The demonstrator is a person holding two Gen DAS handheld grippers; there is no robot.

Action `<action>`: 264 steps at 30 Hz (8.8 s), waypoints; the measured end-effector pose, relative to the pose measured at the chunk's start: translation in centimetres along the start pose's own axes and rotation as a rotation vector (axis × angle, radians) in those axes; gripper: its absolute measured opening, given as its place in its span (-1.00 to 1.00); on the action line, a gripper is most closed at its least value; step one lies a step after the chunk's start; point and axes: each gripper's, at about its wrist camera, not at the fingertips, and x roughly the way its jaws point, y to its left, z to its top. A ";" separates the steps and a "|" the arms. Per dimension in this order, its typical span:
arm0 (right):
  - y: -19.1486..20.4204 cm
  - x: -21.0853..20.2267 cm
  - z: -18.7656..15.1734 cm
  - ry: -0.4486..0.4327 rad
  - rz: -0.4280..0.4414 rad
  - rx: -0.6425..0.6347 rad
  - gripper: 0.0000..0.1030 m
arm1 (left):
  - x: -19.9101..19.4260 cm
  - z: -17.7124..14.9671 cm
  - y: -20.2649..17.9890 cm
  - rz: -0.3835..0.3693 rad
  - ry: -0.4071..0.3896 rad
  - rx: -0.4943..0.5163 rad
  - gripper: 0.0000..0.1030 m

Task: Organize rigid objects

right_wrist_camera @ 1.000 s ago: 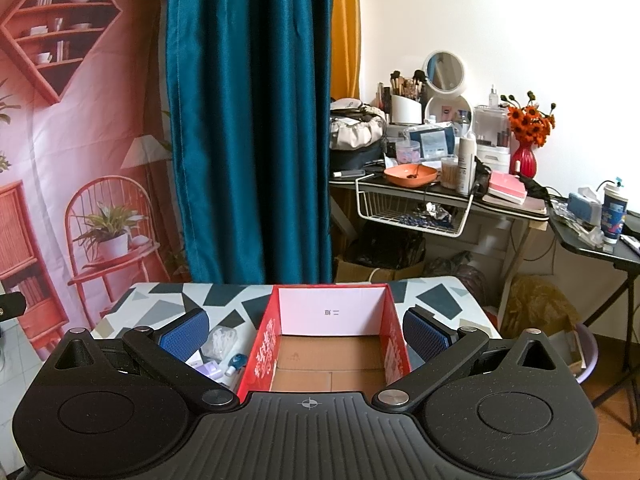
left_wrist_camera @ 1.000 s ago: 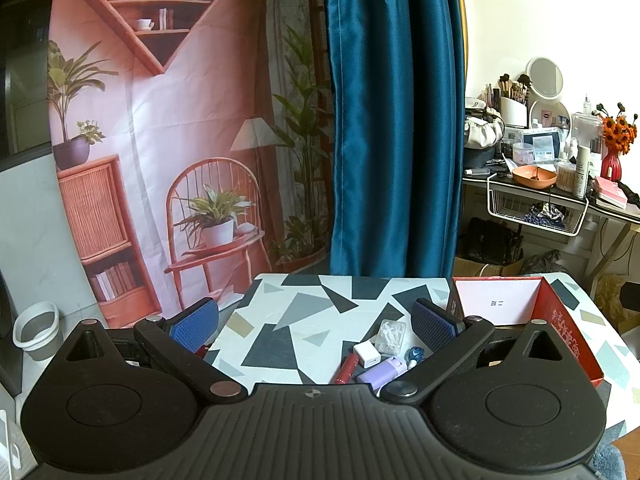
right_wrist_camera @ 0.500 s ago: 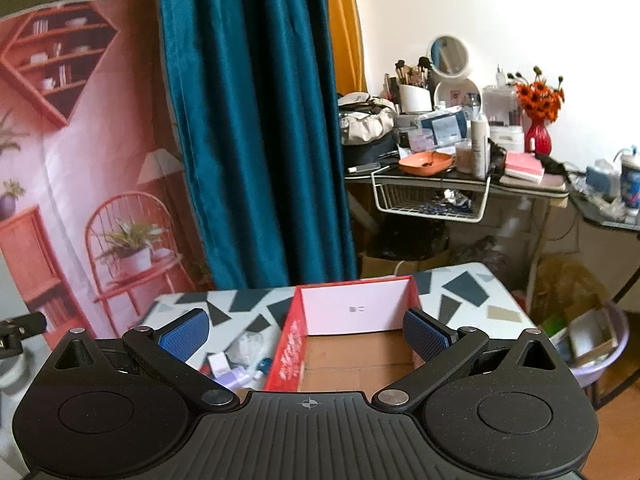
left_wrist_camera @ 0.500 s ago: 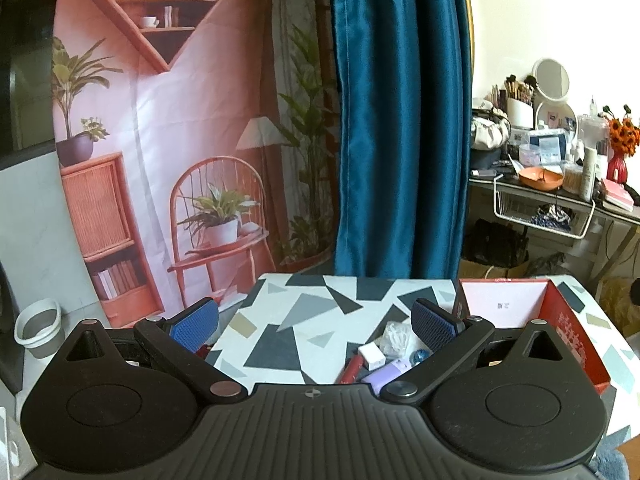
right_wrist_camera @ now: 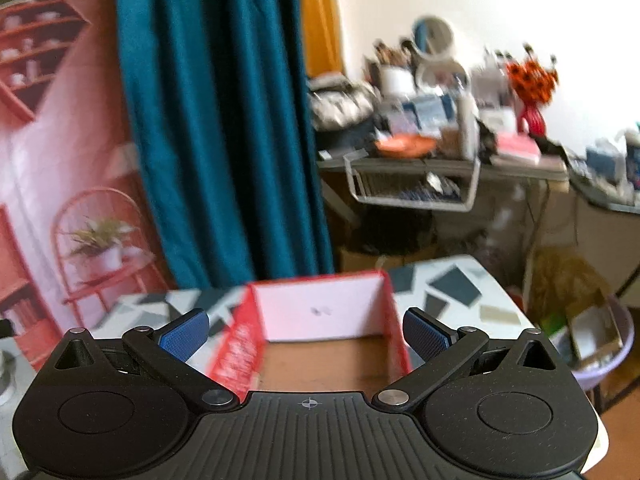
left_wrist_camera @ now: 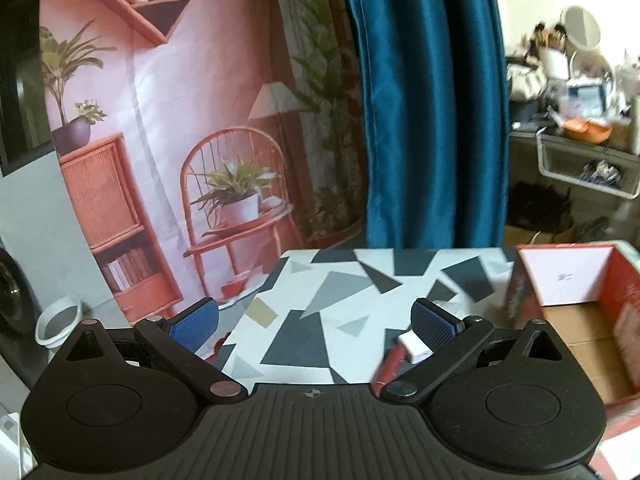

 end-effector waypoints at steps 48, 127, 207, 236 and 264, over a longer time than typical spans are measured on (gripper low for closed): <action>-7.3 14.8 -7.8 0.359 -0.143 -0.085 -0.82 | 16.3 -7.7 -0.6 -0.124 0.300 -0.178 0.79; -8.1 15.0 -7.2 0.387 -0.112 -0.037 -0.82 | 24.3 -9.1 -1.7 -0.328 0.417 -0.156 -0.51; -8.0 14.8 -7.2 0.382 -0.085 -0.045 -0.79 | 22.7 -9.9 -1.9 -0.253 0.523 -0.226 -0.60; -7.7 14.3 -7.6 0.351 -0.082 -0.084 -0.79 | 17.8 -8.4 -0.9 -0.253 0.289 -0.138 -0.67; -8.8 14.7 -8.1 0.311 -0.012 -0.044 -0.76 | 14.8 -0.4 -20.6 -0.702 0.072 0.294 -0.67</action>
